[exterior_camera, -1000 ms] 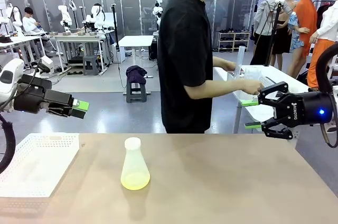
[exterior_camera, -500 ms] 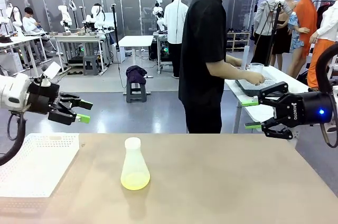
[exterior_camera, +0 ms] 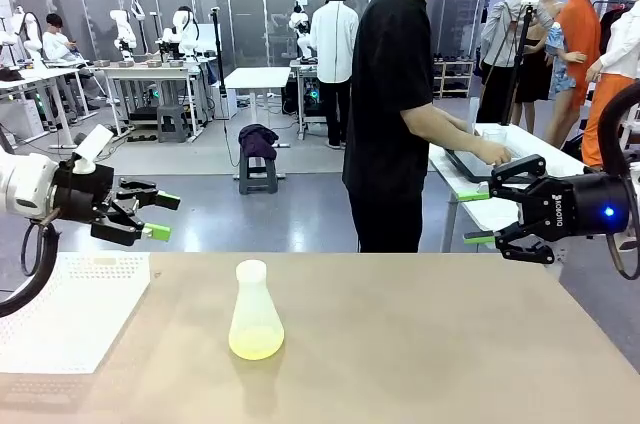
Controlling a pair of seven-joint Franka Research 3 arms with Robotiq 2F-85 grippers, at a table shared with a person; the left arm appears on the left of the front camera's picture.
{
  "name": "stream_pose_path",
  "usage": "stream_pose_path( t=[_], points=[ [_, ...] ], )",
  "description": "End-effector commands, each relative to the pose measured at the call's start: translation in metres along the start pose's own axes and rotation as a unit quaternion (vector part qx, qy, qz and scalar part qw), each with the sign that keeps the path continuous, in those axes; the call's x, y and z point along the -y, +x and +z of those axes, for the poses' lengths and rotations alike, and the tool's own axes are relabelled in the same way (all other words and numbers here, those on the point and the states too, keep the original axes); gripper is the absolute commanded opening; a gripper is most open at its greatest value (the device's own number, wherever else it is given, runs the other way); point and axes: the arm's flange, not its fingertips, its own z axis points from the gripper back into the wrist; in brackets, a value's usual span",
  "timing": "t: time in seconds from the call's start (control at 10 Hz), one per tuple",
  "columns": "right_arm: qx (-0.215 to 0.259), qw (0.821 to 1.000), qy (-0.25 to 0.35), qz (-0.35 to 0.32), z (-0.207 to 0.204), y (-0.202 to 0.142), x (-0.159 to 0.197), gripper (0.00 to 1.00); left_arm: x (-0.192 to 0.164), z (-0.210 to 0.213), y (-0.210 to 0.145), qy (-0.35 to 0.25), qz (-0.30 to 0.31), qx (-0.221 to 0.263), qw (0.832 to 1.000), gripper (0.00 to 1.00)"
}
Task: Prepare the solutions needed for the experiment.
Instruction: When the human places the Big flask in the center of the table, pick up the Big flask and place it in the left Organizing basket.
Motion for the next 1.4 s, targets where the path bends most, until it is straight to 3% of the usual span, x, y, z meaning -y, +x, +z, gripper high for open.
stream_pose_path(
  t=[0.0, 0.2, 0.4, 1.0, 1.3],
  points=[
    [0.000, 1.000, 0.004, -0.012, -0.001, -0.001, -0.003, 0.58, -0.001, 0.000, 0.004, 0.009, 0.001, -0.009, 1.000, 1.00],
    [0.000, 1.000, 0.004, -0.012, -0.001, -0.001, -0.003, 0.58, -0.015, -0.012, -0.017, -0.032, -0.003, 0.023, 0.999, 1.00],
    [0.000, 1.000, 0.004, -0.012, -0.001, -0.001, -0.003, 0.58, -0.028, -0.030, -0.055, -0.047, 0.025, 0.022, 0.998, 1.00],
    [0.000, 1.000, 0.004, -0.012, -0.001, -0.001, -0.003, 0.58, -0.043, -0.069, -0.121, -0.094, 0.057, -0.037, 0.993, 1.00],
    [0.000, 1.000, 0.004, -0.012, -0.001, -0.001, -0.003, 0.58, -0.038, -0.085, -0.119, -0.109, 0.057, -0.031, 0.992, 1.00]
  ],
)
